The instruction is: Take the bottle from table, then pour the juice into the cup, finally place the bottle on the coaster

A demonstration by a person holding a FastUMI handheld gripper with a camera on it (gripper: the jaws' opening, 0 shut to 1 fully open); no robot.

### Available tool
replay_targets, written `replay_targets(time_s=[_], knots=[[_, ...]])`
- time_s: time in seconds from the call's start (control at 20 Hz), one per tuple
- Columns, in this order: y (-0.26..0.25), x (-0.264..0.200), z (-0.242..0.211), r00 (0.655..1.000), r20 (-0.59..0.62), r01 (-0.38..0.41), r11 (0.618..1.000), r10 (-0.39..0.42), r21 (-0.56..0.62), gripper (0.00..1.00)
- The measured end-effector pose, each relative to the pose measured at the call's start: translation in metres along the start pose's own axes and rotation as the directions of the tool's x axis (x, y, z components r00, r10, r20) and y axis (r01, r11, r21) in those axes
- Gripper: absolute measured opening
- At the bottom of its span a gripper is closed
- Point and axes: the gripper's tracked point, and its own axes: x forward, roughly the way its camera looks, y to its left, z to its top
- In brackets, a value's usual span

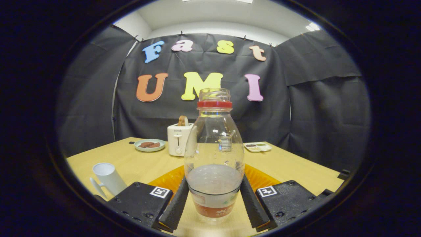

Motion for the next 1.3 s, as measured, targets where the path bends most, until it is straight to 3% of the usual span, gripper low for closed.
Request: replay_targets(time_s=[0.3, 0.6, 1.1, 1.3], knots=[[-0.014, -0.024, 0.034, 0.991, 0.066, 0.125, 0.971, -0.114, -0.203, 0.81], [-0.018, -0.020, 0.039, 0.991, 0.036, 0.136, 0.943, -0.132, -0.302, 0.80], [0.007, -0.009, 0.040, 0.994, 0.016, 0.104, 0.845, -0.112, -0.525, 0.81], [0.004, -0.004, 0.031, 0.990, -0.015, 0.106, 0.800, -0.142, -0.590, 0.81]])
